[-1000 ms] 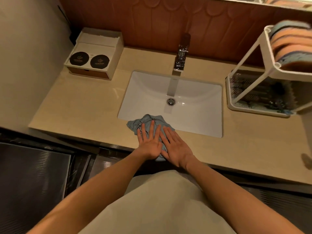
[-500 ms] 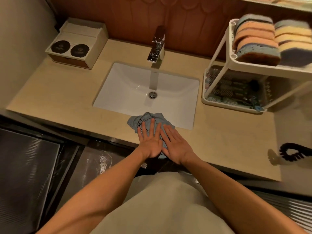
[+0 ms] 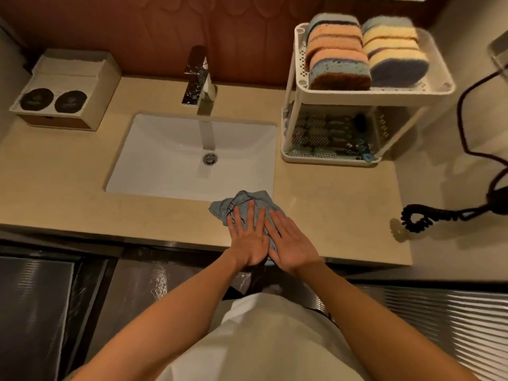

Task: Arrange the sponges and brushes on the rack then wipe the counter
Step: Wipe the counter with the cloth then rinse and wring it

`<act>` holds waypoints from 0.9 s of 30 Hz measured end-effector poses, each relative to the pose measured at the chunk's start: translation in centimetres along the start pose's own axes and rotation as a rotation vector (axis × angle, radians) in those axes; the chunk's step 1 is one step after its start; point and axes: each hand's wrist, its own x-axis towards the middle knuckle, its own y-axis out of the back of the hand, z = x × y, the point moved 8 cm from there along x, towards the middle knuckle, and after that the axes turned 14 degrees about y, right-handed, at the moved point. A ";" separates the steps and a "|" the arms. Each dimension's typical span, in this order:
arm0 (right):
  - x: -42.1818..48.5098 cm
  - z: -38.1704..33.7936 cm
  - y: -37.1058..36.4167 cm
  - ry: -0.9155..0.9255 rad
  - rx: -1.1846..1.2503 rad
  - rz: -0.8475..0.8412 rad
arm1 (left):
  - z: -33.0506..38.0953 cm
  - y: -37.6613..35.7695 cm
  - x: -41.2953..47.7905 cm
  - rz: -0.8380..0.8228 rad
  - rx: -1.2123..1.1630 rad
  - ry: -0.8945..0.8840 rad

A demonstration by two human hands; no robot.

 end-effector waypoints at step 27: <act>-4.5 5.2 2.2 -0.101 0.082 0.220 | 7.9 -0.9 1.0 -0.013 -0.053 -0.025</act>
